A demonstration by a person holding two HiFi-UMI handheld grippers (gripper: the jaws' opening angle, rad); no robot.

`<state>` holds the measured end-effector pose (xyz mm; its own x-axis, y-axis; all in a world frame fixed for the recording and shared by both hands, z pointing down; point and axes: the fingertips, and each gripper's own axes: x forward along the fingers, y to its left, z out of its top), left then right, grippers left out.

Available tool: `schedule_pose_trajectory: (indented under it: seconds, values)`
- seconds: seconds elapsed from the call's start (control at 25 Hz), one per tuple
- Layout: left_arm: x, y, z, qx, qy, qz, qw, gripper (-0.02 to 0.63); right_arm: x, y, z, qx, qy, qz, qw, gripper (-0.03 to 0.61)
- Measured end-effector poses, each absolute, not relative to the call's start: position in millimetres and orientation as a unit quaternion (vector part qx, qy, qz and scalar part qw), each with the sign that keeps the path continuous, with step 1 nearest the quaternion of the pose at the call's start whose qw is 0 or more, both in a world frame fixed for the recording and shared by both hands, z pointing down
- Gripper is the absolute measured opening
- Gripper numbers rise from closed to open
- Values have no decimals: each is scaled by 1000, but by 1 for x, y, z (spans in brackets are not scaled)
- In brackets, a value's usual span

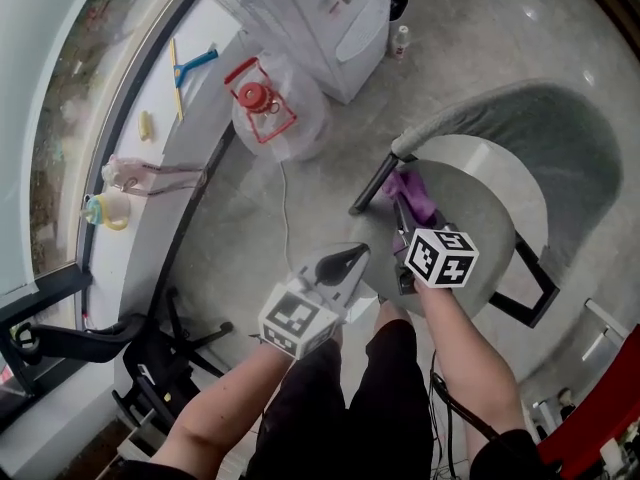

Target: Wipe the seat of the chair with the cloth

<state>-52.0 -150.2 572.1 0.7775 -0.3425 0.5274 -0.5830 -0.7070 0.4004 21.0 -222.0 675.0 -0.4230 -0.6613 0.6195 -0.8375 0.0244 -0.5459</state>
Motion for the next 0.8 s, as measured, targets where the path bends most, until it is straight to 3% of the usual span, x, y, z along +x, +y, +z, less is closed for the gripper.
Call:
schedule_pose_trajectory:
  seconds: [0.4,0.8]
  values:
    - [24,-147,559,916,-199,215,272,3,155,-183,632,640,-643,418,57,26]
    - [67,-142,561,923,-163,227,264,3,276,-136,665,735,-535,407,89,26]
